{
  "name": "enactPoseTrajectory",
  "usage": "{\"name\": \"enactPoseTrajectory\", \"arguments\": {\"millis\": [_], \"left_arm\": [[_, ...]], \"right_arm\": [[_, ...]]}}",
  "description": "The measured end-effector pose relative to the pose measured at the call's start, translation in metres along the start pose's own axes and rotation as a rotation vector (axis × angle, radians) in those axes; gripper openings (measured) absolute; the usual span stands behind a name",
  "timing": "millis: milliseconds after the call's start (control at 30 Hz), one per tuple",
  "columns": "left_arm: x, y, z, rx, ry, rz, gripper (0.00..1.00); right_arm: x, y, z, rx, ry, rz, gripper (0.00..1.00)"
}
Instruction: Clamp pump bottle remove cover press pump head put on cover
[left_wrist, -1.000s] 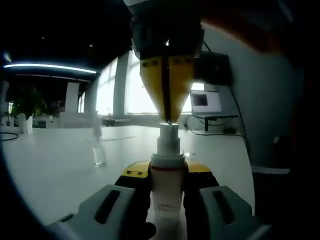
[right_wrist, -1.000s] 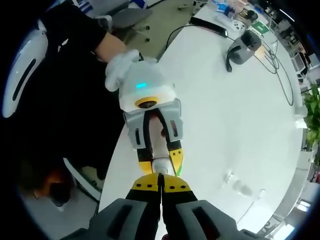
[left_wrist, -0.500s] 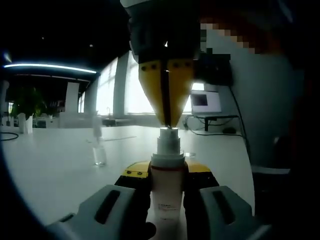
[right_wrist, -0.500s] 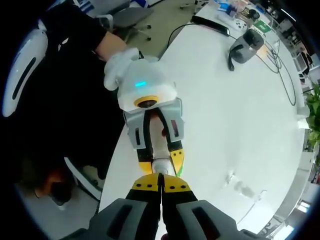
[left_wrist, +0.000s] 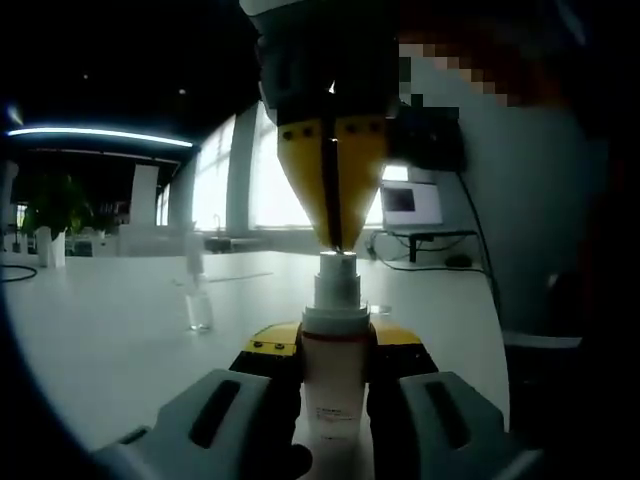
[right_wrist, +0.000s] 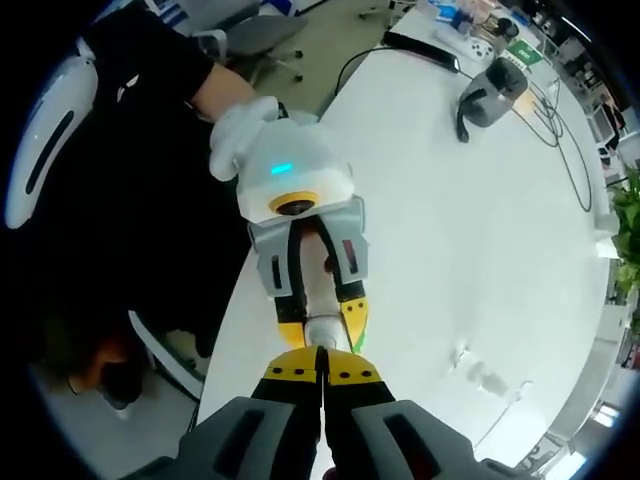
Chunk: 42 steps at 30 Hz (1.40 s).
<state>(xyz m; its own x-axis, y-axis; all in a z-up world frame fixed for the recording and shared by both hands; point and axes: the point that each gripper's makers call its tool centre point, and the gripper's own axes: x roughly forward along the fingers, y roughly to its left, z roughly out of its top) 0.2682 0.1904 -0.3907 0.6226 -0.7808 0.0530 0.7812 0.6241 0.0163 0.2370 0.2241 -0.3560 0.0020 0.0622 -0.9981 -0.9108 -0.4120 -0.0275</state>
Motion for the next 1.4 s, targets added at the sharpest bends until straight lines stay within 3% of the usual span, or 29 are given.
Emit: {"name": "enactPoseTrajectory", "arguments": {"millis": [633, 1400], "left_arm": [[0.0002, 0.0000, 0.0002, 0.001, -0.001, 0.000, 0.15], [0.0002, -0.0002, 0.0005, 0.003, -0.001, 0.000, 0.15]], "right_arm": [[-0.0002, -0.0008, -0.0009, -0.011, 0.018, 0.044, 0.00], [0.0001, 0.0000, -0.0009, -0.014, 0.014, 0.047, 0.00]]}}
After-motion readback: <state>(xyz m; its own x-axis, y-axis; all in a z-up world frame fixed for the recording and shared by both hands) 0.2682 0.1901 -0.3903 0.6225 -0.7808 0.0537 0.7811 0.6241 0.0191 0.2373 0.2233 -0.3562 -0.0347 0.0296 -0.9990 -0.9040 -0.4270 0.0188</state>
